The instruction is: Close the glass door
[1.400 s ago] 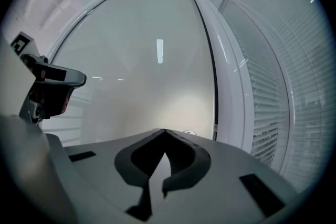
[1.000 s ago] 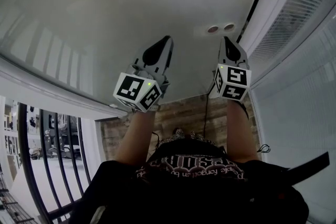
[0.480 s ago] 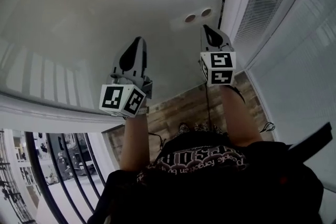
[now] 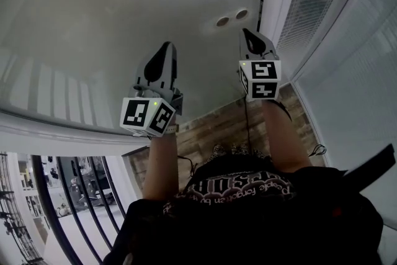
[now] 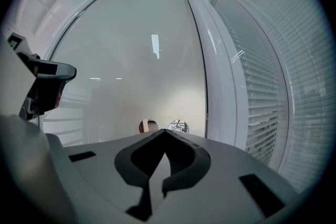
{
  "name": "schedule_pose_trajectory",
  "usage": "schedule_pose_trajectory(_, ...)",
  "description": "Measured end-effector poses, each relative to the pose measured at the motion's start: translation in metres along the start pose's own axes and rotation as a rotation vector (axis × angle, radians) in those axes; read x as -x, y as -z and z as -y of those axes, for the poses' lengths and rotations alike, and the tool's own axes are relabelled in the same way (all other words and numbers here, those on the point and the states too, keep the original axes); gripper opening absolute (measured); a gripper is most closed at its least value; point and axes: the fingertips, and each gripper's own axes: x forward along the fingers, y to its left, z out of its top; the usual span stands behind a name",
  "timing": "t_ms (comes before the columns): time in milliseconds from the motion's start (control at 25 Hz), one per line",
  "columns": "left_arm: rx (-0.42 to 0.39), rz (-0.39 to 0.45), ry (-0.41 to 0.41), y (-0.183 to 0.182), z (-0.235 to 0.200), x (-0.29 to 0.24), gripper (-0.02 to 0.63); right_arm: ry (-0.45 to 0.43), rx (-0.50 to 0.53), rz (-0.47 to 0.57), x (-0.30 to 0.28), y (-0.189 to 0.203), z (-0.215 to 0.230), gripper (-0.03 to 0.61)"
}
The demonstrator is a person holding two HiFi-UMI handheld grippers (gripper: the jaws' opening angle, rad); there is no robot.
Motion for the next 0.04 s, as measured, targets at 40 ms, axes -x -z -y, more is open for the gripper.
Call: schedule_pose_trajectory(40, -0.001, 0.0, 0.001, -0.0001, 0.0003, -0.0012, 0.002, 0.0, 0.001, 0.0, -0.0003, 0.0004, 0.0011, 0.003)
